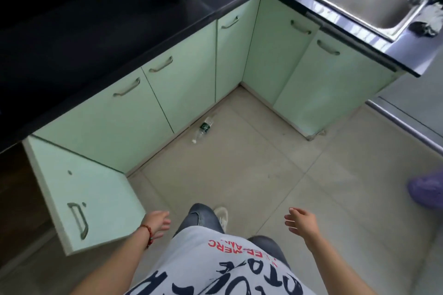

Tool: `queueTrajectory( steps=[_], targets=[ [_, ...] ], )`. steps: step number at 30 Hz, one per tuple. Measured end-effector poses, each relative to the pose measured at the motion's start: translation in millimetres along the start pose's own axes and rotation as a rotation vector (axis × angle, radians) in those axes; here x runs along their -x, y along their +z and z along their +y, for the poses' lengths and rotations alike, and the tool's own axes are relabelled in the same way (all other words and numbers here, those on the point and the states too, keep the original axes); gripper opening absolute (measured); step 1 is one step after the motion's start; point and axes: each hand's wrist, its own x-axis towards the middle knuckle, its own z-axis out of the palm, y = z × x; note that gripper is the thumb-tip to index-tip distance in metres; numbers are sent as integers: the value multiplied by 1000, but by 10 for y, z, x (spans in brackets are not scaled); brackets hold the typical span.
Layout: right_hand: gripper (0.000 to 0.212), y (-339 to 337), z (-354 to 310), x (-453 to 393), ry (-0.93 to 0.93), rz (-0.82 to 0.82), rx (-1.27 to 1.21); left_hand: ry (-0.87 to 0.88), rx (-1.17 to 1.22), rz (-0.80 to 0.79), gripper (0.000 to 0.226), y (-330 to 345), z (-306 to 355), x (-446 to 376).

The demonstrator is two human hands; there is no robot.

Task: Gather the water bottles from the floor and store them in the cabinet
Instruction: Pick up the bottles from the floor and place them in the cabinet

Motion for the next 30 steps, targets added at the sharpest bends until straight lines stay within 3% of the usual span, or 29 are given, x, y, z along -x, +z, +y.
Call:
queueTrajectory(
  steps=[3,7,12,18,22,26,30],
  targets=[
    [14,-87,-332,-266,3,36,20,84,-9,-31,34,153,782,-87],
    [15,-105,-811,-706,6,10,103,175,32,-17,19,270,1645,-251],
    [14,112,-1719,-1398,-30,-99,269,121,182,76,12,314,2125,-424],
    [9,686,-3203,-1984,-134,-291,577,-128,519,218,36,449,1899,-363],
    [12,1311,-3947,-2275,-288,-400,839,-251,678,292,33,696,1641,-325],
    [10,1839,-4147,-2377,-362,-500,1031,-353,818,301,12,961,1471,-288],
    [24,2231,-4002,-2582,-399,-519,1181,-404,923,286,17,1128,1356,-483]
  ],
)
